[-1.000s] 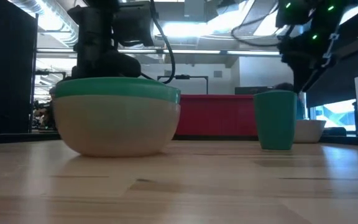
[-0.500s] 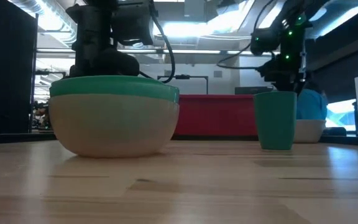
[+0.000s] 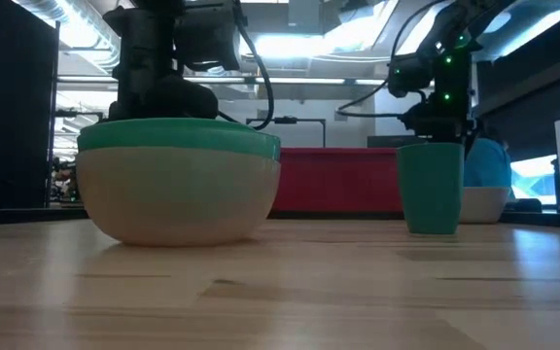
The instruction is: Nest bowls inside each other
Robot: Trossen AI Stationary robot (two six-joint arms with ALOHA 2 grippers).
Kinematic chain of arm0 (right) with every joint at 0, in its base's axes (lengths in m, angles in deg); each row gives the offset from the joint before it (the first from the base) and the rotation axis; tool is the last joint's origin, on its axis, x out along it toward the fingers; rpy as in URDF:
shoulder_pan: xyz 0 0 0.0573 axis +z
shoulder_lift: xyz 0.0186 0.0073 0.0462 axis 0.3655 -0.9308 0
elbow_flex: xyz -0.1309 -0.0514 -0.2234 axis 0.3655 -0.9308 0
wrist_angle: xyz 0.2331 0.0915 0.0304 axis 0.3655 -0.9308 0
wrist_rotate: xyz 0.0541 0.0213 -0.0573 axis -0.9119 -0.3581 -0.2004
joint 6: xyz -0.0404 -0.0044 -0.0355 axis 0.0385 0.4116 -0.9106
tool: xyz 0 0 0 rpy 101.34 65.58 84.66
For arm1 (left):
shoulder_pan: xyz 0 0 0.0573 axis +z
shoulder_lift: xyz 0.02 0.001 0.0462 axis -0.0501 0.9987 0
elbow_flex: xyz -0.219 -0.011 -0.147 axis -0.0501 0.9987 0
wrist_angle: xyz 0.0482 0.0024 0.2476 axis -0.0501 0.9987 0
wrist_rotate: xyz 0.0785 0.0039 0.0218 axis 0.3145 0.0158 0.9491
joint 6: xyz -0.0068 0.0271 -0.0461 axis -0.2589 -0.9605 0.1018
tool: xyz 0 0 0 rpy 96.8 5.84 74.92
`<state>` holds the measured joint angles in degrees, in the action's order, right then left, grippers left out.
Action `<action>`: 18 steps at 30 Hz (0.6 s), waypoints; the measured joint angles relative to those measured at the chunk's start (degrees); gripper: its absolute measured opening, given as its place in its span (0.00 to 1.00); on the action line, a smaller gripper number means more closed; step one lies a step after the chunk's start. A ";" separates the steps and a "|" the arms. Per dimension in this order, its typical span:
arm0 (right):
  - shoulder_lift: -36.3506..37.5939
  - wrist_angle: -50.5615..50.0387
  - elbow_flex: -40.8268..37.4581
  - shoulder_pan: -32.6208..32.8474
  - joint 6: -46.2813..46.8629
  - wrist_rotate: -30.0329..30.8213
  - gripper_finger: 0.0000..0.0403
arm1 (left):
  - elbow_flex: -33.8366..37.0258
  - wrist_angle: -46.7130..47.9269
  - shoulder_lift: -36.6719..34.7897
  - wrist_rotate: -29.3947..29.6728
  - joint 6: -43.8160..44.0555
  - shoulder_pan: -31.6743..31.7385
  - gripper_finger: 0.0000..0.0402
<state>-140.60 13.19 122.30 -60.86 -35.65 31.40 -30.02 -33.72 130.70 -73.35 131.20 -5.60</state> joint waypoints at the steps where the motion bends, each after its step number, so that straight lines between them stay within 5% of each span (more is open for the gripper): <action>1: -0.27 0.02 0.00 0.00 -0.06 -0.14 0.49 | 0.00 -0.05 0.00 -0.02 -0.01 0.00 0.11; 18: -5.01 0.33 0.02 -0.06 -1.29 -2.32 0.49 | 0.04 -0.88 0.00 -0.39 -0.23 -0.20 0.11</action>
<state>-145.61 13.52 122.32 -60.92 -36.94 29.08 -29.97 -34.60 130.70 -73.74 130.96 -5.79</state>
